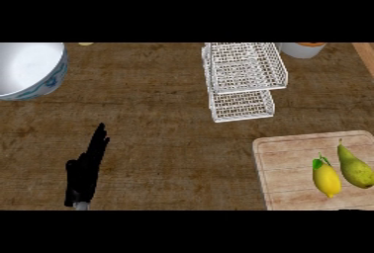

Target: Pick the lemon from the cutting board and place it in the tiered basket

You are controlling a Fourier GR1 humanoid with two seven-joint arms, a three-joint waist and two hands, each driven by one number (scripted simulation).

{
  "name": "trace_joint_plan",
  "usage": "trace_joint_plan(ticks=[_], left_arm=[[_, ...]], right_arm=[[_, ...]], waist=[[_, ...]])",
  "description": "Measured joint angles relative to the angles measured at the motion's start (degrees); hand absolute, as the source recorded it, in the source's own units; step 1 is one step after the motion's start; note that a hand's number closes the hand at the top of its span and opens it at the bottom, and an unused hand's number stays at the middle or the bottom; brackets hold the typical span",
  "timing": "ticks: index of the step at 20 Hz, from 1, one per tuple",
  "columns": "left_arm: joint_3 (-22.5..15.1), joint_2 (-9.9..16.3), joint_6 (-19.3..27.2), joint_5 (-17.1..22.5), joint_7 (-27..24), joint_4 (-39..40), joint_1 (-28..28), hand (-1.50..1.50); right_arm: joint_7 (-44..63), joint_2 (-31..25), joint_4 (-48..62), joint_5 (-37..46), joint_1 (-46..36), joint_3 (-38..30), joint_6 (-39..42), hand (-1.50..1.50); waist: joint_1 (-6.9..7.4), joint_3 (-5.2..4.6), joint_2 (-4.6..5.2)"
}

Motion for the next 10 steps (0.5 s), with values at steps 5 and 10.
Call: trace_joint_plan(ticks=[5, 10], left_arm=[[-0.1, -0.7, 0.7, -0.9, 0.1, -0.2, 0.3, 0.0], [0.8, -0.7, -0.3, -0.6, -0.5, 0.4, 0.5, 0.0]], right_arm=[[2.0, 2.9, 3.2, 1.8, -3.8, 2.8, 3.8, -1.5], [2.3, 8.3, 7.4, 4.5, -8.7, 5.5, 6.0, -1.5]], waist=[[-0.26, 0.04, -0.13], [-0.48, 0.13, -0.25]])
